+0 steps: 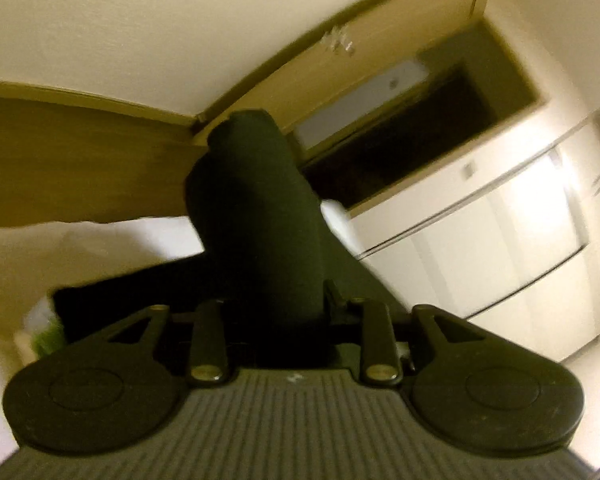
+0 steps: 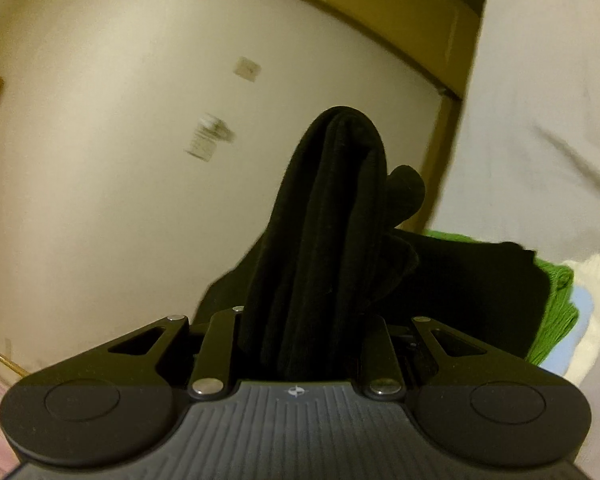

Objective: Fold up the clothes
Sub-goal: 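Carry the sweatpants with both tools to the stack of green and white clothes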

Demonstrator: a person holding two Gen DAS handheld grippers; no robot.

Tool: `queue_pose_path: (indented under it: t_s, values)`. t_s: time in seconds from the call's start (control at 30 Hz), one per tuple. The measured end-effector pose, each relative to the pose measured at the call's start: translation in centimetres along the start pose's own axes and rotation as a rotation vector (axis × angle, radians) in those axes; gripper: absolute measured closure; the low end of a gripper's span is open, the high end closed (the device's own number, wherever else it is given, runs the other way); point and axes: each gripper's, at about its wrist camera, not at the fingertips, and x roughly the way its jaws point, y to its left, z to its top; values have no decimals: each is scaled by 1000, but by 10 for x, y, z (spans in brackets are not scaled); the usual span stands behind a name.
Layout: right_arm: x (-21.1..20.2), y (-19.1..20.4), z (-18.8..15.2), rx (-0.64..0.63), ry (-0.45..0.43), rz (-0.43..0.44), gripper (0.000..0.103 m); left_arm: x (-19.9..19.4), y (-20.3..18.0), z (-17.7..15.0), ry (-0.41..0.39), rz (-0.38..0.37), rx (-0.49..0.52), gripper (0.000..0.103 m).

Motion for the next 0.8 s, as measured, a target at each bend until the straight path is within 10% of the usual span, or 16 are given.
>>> queue_pose_path:
  t_s: [0.1, 0.37, 0.5, 0.67, 0.8]
  values:
    - [26, -33, -8, 67, 64, -81, 56, 23, 34, 0, 43, 37, -80, 70]
    - [-12, -53, -24, 179, -2, -56, 55, -8, 28, 18, 37, 71, -60, 62]
    - [-19, -57, -23, 171, -71, -186, 53, -44, 16, 21, -52, 187, -66, 65]
    - [-34, -25, -19, -62, -227, -429, 54, -57, -34, 20, -85, 207, 154, 65]
    - [-27, 18, -33, -377, -205, -448, 60, -31, -65, -2, -46, 218, 391, 67]
